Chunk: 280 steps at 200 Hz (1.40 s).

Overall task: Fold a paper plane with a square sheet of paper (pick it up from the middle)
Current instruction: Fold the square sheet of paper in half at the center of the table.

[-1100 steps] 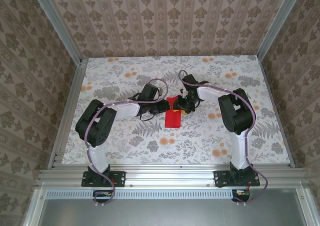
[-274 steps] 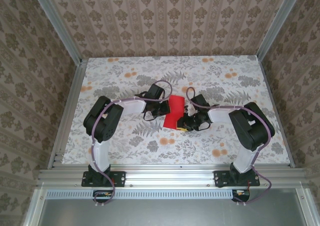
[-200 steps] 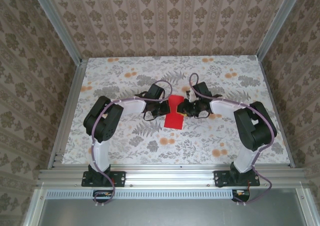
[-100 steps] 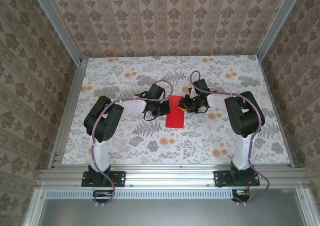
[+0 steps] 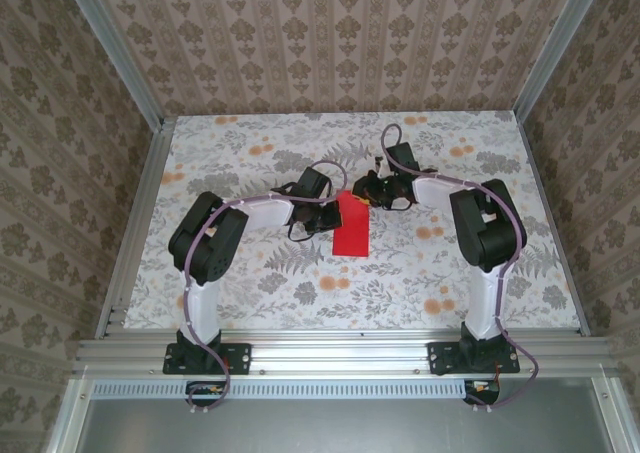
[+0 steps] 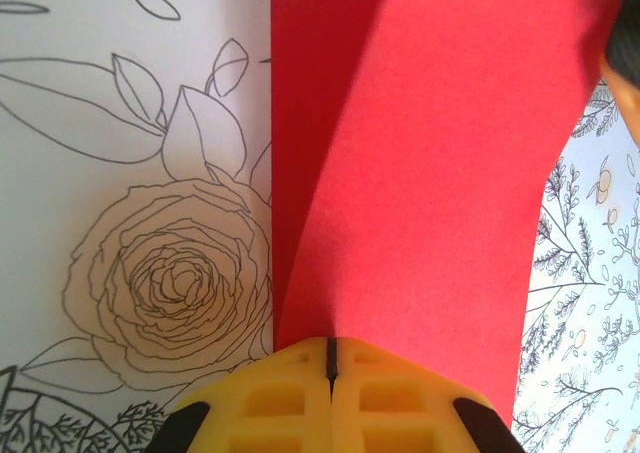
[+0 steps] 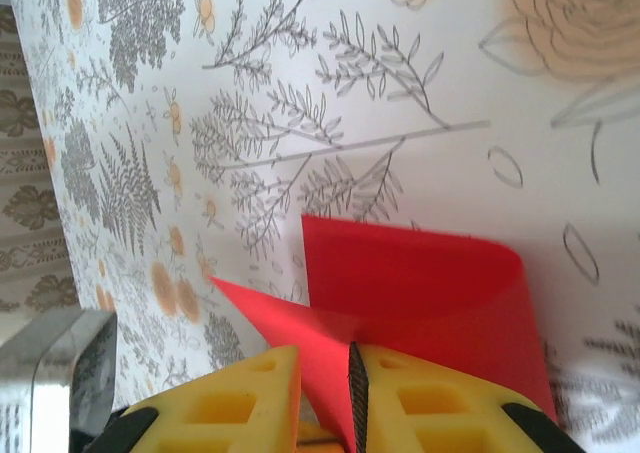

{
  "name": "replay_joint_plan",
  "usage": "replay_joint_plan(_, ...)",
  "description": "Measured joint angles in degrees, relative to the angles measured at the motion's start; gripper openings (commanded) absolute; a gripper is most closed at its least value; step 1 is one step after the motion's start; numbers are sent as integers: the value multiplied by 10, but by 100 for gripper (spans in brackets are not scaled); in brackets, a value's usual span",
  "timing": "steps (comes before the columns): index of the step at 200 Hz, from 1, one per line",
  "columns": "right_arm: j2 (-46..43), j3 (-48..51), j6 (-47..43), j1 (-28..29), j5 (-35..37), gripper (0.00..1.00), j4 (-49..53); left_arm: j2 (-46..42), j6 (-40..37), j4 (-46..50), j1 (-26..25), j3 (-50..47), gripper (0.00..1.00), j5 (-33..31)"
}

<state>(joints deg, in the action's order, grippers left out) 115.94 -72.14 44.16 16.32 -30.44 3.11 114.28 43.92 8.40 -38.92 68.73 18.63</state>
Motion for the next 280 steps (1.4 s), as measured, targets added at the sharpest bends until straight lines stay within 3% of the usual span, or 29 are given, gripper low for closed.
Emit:
replay_joint_plan(112, 38, -16, 0, -8, 46, 22, 5, 0, -7, 0, -1, 0, 0, 0)
replay_joint_plan(216, 3, 42, -18, -1, -13, 23, -27, 0, -15, 1, -1, 0, 0, 0)
replay_joint_plan(280, 6, 42, -17, -24, 17, 23, -25, -2, -19, 2, -4, 0, 0, -9)
